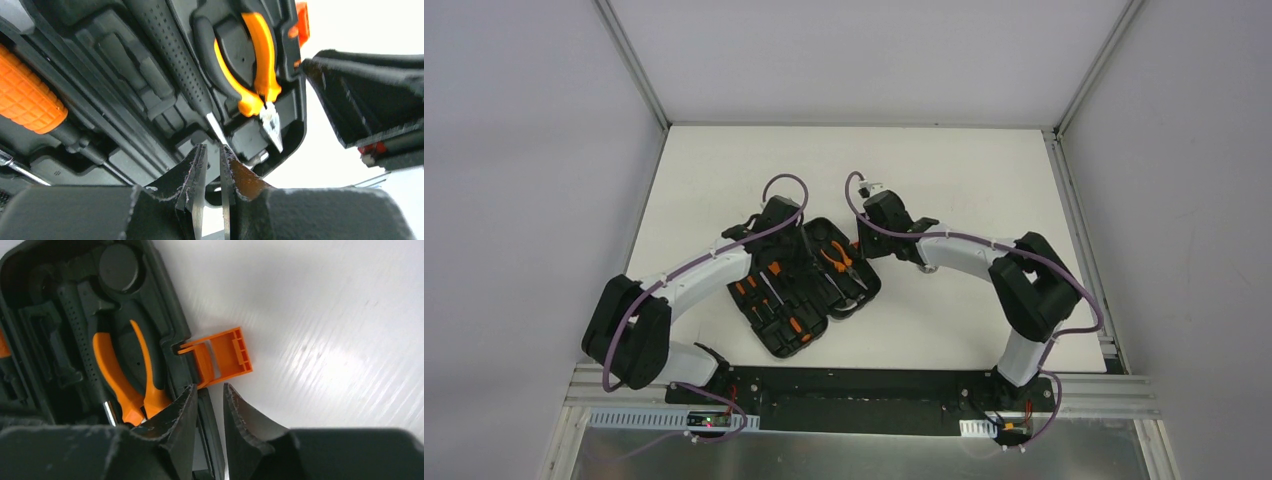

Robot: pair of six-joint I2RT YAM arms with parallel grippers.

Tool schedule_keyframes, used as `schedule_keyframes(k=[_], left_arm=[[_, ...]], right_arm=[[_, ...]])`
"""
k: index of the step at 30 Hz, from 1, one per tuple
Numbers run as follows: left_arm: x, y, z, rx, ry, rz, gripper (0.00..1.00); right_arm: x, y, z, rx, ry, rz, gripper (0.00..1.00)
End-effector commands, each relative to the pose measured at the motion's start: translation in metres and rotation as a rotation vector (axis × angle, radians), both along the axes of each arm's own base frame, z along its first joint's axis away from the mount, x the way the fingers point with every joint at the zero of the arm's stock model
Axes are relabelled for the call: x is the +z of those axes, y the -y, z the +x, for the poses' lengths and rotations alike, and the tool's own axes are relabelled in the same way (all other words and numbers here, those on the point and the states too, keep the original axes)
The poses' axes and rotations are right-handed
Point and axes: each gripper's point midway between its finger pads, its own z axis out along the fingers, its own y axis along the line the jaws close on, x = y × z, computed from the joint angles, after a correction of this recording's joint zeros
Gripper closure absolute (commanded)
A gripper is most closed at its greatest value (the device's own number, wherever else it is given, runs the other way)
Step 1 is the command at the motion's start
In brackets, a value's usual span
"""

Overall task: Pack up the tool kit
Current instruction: Adjust the pliers in the toolbox.

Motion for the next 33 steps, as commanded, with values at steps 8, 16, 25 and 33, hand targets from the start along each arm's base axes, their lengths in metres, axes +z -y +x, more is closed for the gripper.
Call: schedule_keyframes(k=[8, 16, 25, 33], left_arm=[[0.004, 0.003, 0.009, -0.007, 0.008, 0.004, 0.83], [-0.004, 0.007, 0.003, -0.014, -0.039, -0.015, 0.83], [-0.007, 0.013, 0.001, -0.028, -0.068, -0.033, 0.84], [-0.016, 0.013, -0.002, -0.028, -0.099, -0.029, 0.84]], right_arm=[[0.032, 0.018, -0.071, -0.096, -0.055, -0.091, 0.7], [0.068, -0.019, -0.086, -0.052, -0.084, -0.023, 0.75], [0.039, -0.042, -0.105, -0.018, -0.19, -0.087, 0.82], [0.017, -0.041, -0.11, -0.024, -0.239, -0.171, 0.87]])
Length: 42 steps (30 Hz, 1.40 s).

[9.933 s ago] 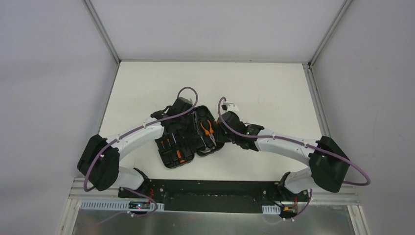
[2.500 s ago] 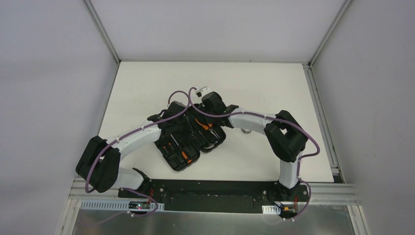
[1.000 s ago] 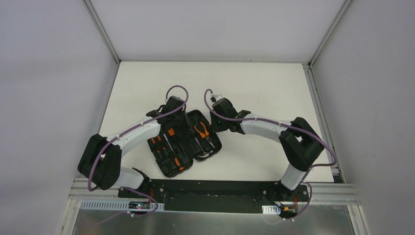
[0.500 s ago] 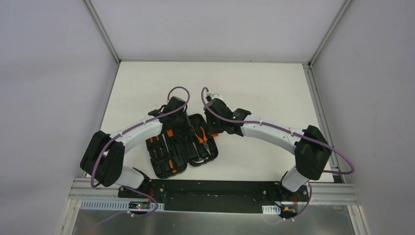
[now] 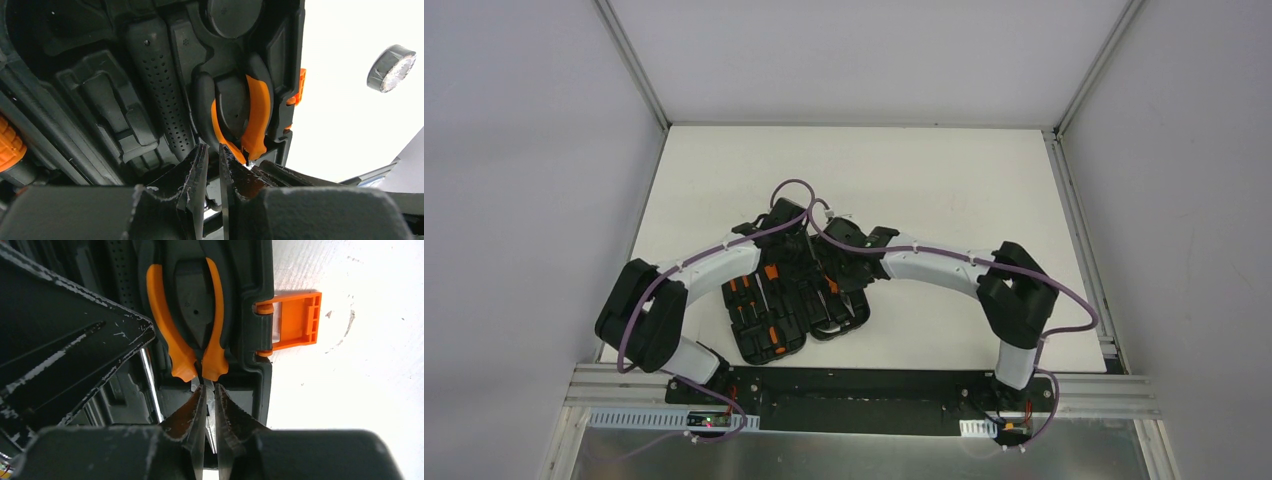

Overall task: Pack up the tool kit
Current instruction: Adjust the pliers in the toolbox.

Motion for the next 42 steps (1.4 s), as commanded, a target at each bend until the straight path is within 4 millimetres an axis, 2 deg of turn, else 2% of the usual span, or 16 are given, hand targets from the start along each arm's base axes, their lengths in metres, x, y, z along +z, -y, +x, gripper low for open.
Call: schedule_keyframes(k=[1, 10, 15, 21, 24, 26, 28, 30, 33, 34, 37, 39, 42], left_arm=[[0.006, 0.005, 0.005, 0.004, -0.003, -0.025, 0.84], [-0.01, 0.004, 0.001, 0.005, -0.046, -0.006, 0.86], [-0.024, 0.001, -0.007, 0.011, -0.087, 0.006, 0.88], [-0.038, 0.0, -0.015, 0.018, -0.125, 0.016, 0.9], [-0.044, -0.001, -0.018, 0.023, -0.143, 0.017, 0.9], [-0.046, -0.001, -0.018, 0.029, -0.144, 0.017, 0.9], [-0.045, -0.001, -0.018, 0.032, -0.139, 0.015, 0.91], [-0.04, 0.0, -0.016, 0.034, -0.124, 0.009, 0.91], [-0.027, 0.001, -0.009, 0.037, -0.079, -0.003, 0.9], [-0.023, 0.001, -0.006, 0.039, -0.064, -0.005, 0.9], [-0.018, 0.0, -0.002, 0.039, -0.038, 0.003, 0.9], [-0.017, 0.0, -0.001, 0.037, -0.037, 0.008, 0.9], [-0.019, 0.0, -0.001, 0.036, -0.043, 0.012, 0.89]], right_arm=[[0.004, -0.002, -0.002, -0.016, -0.024, -0.025, 0.88], [-0.033, 0.017, -0.02, 0.001, -0.13, -0.183, 0.95], [-0.071, 0.038, -0.036, -0.008, -0.213, -0.302, 0.96], [-0.109, 0.051, -0.052, -0.006, -0.289, -0.378, 0.96], [-0.123, 0.055, -0.055, -0.008, -0.313, -0.407, 0.96], [-0.125, 0.055, -0.056, -0.006, -0.317, -0.406, 0.97], [-0.117, 0.049, -0.054, 0.001, -0.304, -0.366, 0.97], [-0.099, 0.038, -0.049, 0.017, -0.271, -0.303, 0.97], [-0.056, 0.022, -0.032, 0.038, -0.176, -0.202, 0.96], [-0.036, 0.017, -0.025, 0.039, -0.128, -0.159, 0.96], [0.005, 0.01, -0.001, 0.023, -0.01, -0.081, 0.94], [0.024, 0.007, 0.016, 0.002, 0.055, -0.033, 0.94], [0.037, 0.007, 0.037, -0.039, 0.111, 0.005, 0.91]])
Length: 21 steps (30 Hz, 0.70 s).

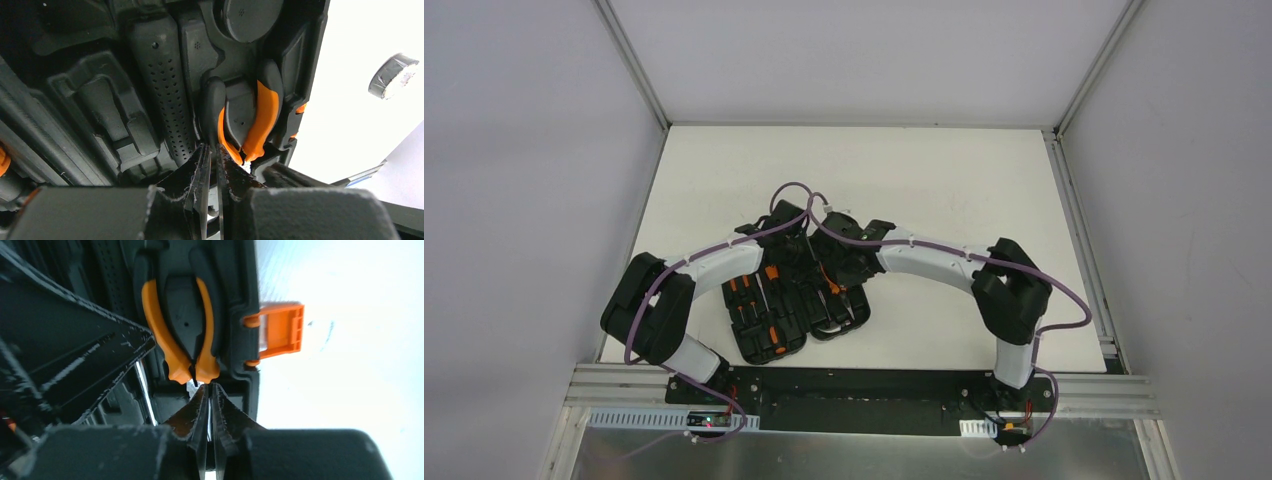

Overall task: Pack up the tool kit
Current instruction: Adjust the pliers in the toolbox.

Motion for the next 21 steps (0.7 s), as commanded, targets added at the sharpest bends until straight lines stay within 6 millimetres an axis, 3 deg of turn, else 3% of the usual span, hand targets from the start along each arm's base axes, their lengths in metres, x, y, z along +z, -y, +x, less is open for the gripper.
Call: schedule_keyframes(k=[1, 7, 15, 21], left_arm=[[-0.005, -0.003, 0.001, -0.003, 0.017, 0.039, 0.89], [-0.004, -0.004, 0.002, -0.002, 0.026, 0.044, 0.89], [-0.004, -0.003, 0.002, -0.007, 0.024, 0.041, 0.89], [-0.005, -0.003, 0.001, -0.009, 0.019, 0.04, 0.89]], right_arm=[[0.043, 0.003, 0.039, -0.052, 0.144, 0.082, 0.91], [0.039, -0.01, 0.062, -0.068, 0.146, 0.137, 0.91], [0.028, -0.03, 0.07, -0.041, 0.118, 0.178, 0.91], [0.014, -0.032, 0.078, -0.04, 0.117, 0.138, 0.91]])
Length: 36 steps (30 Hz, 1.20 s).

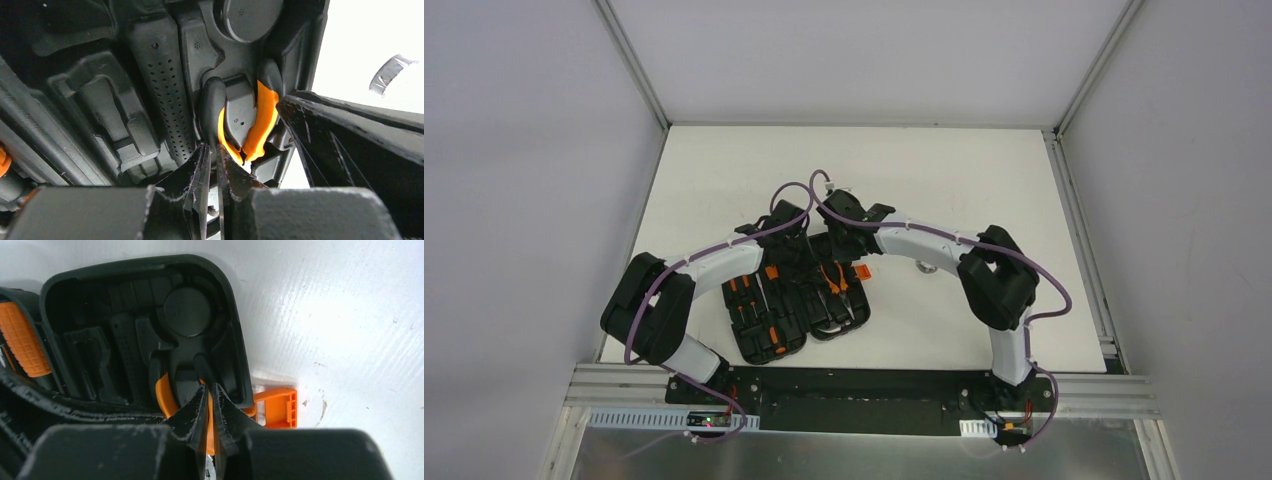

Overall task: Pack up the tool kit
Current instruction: Adjust the pliers in the toolbox.

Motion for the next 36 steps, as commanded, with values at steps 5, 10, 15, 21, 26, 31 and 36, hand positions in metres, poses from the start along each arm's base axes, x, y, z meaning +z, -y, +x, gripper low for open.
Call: schedule_keyframes(k=[5, 10, 15, 21, 26, 31, 36], left_arm=[[-0.003, -0.003, 0.001, -0.008, 0.021, 0.036, 0.89], [-0.005, -0.003, -0.001, -0.01, 0.016, 0.036, 0.89], [-0.01, -0.006, -0.004, -0.007, 0.002, 0.046, 0.89], [-0.017, -0.008, -0.008, -0.008, -0.017, 0.058, 0.89], [-0.019, -0.009, -0.009, -0.005, -0.022, 0.064, 0.89], [-0.012, -0.009, -0.007, -0.003, 0.0, 0.053, 0.86], [0.009, -0.01, -0.002, 0.001, 0.058, 0.042, 0.76]], right_arm=[[-0.013, -0.006, 0.008, 0.026, -0.005, -0.052, 0.93], [-0.046, 0.013, -0.01, 0.028, -0.096, -0.155, 1.0], [-0.094, 0.047, -0.043, 0.026, -0.231, -0.289, 1.0], [-0.138, 0.093, -0.087, -0.006, -0.372, -0.435, 1.0], [-0.118, 0.082, -0.081, 0.016, -0.321, -0.358, 1.0], [-0.037, 0.037, -0.048, 0.071, -0.163, -0.154, 0.99], [0.059, 0.028, -0.02, 0.07, 0.032, 0.007, 0.86]])
